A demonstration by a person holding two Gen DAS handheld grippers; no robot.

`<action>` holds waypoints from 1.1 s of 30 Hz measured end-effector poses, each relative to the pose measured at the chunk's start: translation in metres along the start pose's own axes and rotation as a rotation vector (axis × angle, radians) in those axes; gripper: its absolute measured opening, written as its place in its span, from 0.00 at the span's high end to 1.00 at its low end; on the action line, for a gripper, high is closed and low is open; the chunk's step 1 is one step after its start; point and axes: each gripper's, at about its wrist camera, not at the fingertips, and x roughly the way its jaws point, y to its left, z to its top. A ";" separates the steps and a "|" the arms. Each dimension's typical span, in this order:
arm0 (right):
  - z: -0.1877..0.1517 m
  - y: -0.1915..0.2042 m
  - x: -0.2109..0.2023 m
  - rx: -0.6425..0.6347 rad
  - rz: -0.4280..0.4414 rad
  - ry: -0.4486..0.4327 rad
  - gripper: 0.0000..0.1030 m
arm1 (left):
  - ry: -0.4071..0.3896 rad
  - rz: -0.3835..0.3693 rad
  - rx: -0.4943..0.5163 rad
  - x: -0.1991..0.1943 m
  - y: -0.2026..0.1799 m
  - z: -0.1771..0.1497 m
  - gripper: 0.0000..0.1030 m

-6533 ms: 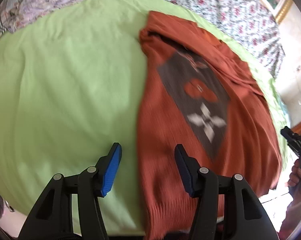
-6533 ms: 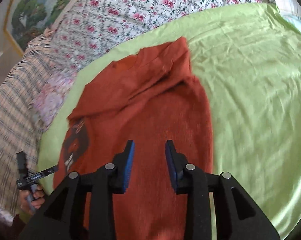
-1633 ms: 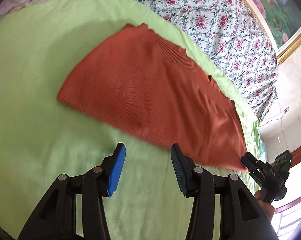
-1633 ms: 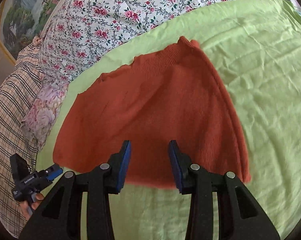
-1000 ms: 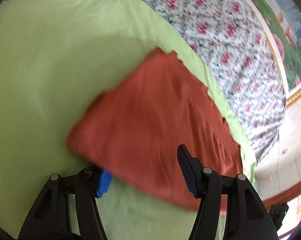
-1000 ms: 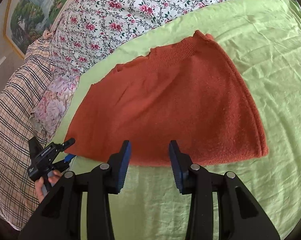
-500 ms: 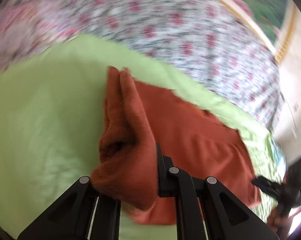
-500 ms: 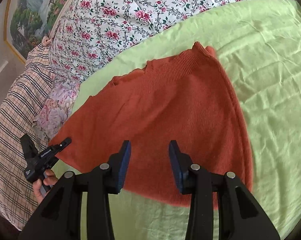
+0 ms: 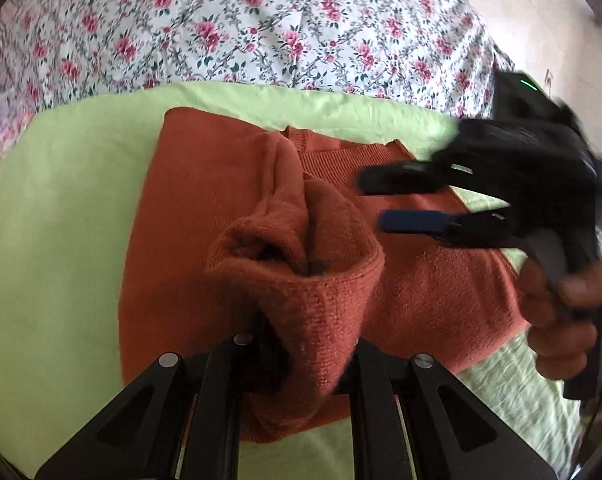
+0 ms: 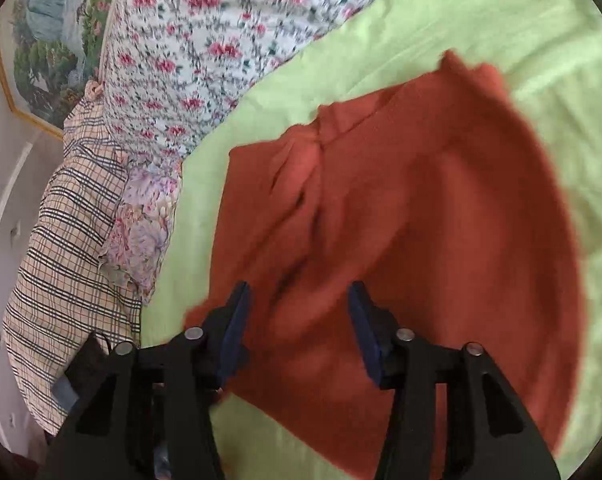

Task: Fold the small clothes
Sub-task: 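Grasp the folded sweater edge with the left gripper while the right gripper grasps it too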

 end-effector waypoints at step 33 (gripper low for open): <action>0.058 -0.051 -0.035 -0.202 -0.184 -0.028 0.81 | 0.070 -0.154 0.240 0.037 -0.143 0.006 0.78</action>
